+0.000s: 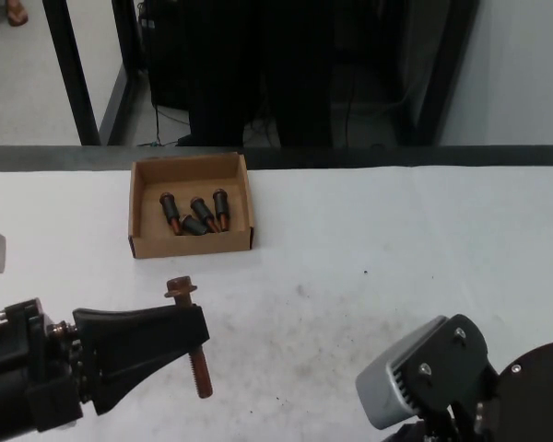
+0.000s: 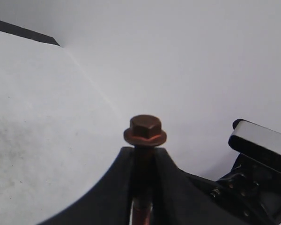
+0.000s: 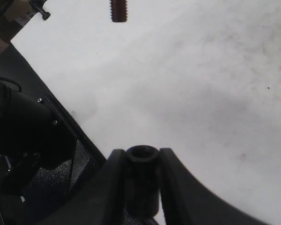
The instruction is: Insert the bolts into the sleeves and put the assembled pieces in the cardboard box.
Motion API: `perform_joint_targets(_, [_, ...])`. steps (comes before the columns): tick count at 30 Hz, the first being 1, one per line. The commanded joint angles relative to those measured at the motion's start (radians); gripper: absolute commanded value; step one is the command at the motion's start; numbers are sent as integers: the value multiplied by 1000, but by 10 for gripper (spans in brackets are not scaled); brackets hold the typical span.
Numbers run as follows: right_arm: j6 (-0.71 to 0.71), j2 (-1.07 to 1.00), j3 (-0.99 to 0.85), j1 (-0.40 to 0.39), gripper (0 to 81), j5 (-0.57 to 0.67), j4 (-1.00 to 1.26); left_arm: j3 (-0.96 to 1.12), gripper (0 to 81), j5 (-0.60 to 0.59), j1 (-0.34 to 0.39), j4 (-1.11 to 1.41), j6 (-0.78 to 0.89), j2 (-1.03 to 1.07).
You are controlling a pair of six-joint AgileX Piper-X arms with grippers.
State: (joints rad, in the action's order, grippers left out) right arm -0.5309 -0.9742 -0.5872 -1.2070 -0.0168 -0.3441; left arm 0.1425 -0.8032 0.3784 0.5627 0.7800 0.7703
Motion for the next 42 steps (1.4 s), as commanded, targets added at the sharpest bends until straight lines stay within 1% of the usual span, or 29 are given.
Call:
perform_joint_targets(1, [16,0,-14,2,3,8,21,20,8,-11,3,31,-2,8])
perform_joint_targets(8, [26,0,-14,3,3,8,74,46,8,-14,3,87,-2,37])
perform_joint_targets(12, [45,-2,-14,7,3,8,100,52,8,-36,3,119,-2,66])
perform_joint_targets(17, [45,-3,-14,58,3,8,113,53,8,-36,3,129,-2,92])
perform_joint_targets(20, [45,-3,-14,99,3,38,153,53,8,-36,3,138,6,96])
perform_joint_targets(24, [43,-13,-18,131,3,74,184,53,8,-36,3,158,27,96])
perform_joint_targets(31, [43,-75,-45,131,3,135,184,53,8,-36,3,227,78,96])
perform_joint_targets(36, [52,-96,-70,131,3,135,186,53,8,-40,3,227,81,96])
perform_joint_targets(42, [80,-96,-95,131,3,135,186,53,8,-77,3,227,56,96])
